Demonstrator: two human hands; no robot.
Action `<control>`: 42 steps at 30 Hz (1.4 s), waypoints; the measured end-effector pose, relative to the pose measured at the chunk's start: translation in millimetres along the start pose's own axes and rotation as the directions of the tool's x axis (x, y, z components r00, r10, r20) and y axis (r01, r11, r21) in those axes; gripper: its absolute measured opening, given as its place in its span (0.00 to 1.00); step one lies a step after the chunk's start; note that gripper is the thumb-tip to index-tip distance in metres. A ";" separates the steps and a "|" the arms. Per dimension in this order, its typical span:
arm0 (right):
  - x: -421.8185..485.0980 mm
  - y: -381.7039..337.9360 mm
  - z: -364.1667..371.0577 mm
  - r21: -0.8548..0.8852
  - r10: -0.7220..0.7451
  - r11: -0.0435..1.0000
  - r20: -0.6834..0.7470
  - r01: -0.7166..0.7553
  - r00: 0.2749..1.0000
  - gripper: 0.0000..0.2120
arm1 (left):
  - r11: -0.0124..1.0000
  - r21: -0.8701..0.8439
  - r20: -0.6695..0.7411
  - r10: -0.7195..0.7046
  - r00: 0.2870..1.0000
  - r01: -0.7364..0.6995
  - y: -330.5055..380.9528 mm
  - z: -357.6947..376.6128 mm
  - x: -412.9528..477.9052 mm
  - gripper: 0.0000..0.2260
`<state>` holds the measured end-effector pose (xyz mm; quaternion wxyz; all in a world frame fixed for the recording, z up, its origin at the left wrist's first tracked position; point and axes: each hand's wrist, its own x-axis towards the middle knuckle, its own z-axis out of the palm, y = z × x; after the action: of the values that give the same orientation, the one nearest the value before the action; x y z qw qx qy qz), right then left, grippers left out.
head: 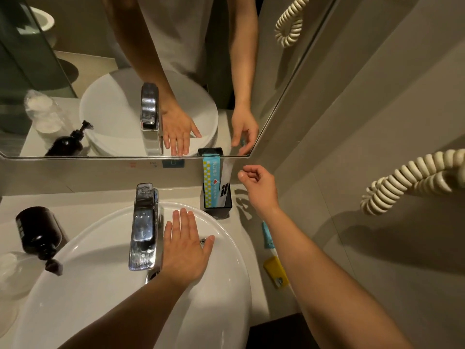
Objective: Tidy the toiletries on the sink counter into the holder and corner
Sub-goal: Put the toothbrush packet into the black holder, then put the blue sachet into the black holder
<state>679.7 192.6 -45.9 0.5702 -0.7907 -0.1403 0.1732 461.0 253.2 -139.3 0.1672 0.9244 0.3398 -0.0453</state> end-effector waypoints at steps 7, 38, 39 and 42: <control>-31.5 44.1 -47.1 -0.141 0.139 0.978 -0.111 -0.154 0.984 0.05 | 1.000 0.010 -0.004 0.003 1.000 -0.003 0.5 0.9 0.7 0.40; -61.7 121.5 -39.5 -0.611 0.323 0.677 -0.252 -0.409 0.912 0.17 | 0.999 0.036 0.031 -0.015 0.999 0.014 3.3 -5.5 2.1 0.40; -59.9 120.7 -40.5 -0.577 0.337 0.702 -0.249 -0.418 0.908 0.15 | 0.999 0.037 0.032 -0.015 0.999 0.014 3.3 -5.3 2.2 0.40; -54.7 115.3 -42.4 -0.475 0.317 0.792 -0.218 -0.384 0.923 0.04 | 0.999 0.048 0.035 -0.016 0.999 0.014 2.8 -4.4 1.9 0.40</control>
<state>651.6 97.7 -137.0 0.3064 -0.9343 0.0045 0.1821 464.2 253.9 -134.8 0.1505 0.9247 0.3425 -0.0709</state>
